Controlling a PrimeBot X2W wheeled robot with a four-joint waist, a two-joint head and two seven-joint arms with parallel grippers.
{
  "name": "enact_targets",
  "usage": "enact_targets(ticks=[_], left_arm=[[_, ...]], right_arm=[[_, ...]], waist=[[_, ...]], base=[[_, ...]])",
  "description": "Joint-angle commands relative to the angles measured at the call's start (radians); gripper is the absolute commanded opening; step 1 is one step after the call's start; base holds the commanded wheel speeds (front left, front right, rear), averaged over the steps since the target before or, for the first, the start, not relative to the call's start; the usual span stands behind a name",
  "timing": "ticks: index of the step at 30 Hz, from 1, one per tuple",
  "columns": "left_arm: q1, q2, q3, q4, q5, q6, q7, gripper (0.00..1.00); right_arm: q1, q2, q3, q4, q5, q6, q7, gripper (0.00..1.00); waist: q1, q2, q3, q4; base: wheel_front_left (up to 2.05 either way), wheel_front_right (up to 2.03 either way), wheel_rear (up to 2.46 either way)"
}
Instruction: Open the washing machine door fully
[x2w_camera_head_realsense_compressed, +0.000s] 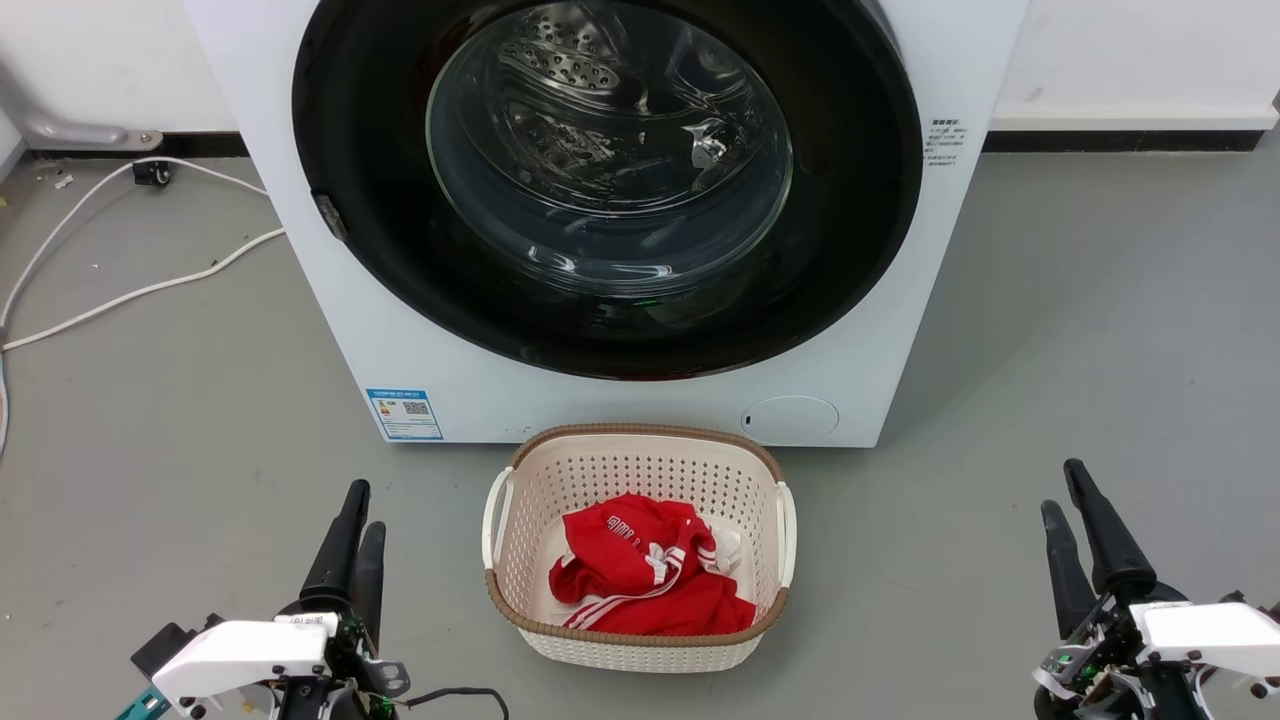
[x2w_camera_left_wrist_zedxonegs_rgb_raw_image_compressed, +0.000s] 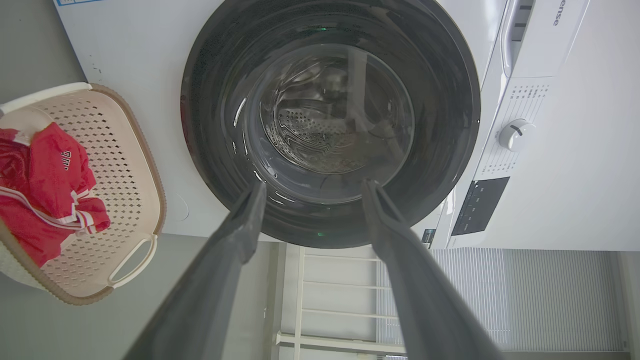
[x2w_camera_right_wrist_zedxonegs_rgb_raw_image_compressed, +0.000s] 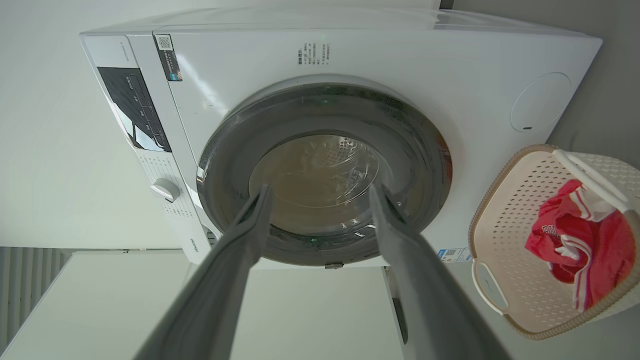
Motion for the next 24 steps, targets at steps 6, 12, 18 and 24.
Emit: enact_targets(ticks=[6,12,18,24], left_arm=[[-0.015,0.004,-0.006,-0.052,0.066,-0.003,-0.033,1.0],[-0.014,0.004,-0.001,-0.099,0.207,-0.003,-0.063,1.0],[-0.01,0.003,0.014,-0.144,0.332,-0.003,-0.088,1.0],[-0.001,0.003,0.0,-0.175,0.452,0.01,-0.11,1.0]], right_arm=[[-0.003,-0.002,0.004,-0.053,-0.056,0.0,-0.033,1.0],[0.005,-0.001,0.014,-0.097,-0.212,0.0,-0.064,1.0],[0.01,-0.001,0.026,-0.14,-0.337,0.0,-0.088,1.0],[0.014,0.0,0.035,-0.168,-0.487,0.0,-0.112,1.0]], waist=[[0.0,0.0,-0.001,-0.001],[0.0,0.0,-0.002,-0.003],[0.0,0.0,-0.003,-0.006],[0.0,0.0,-0.002,-0.007]], base=[[0.0,0.0,0.0],[0.0,0.0,0.0],[0.0,0.0,0.0],[0.0,0.0,0.0]])
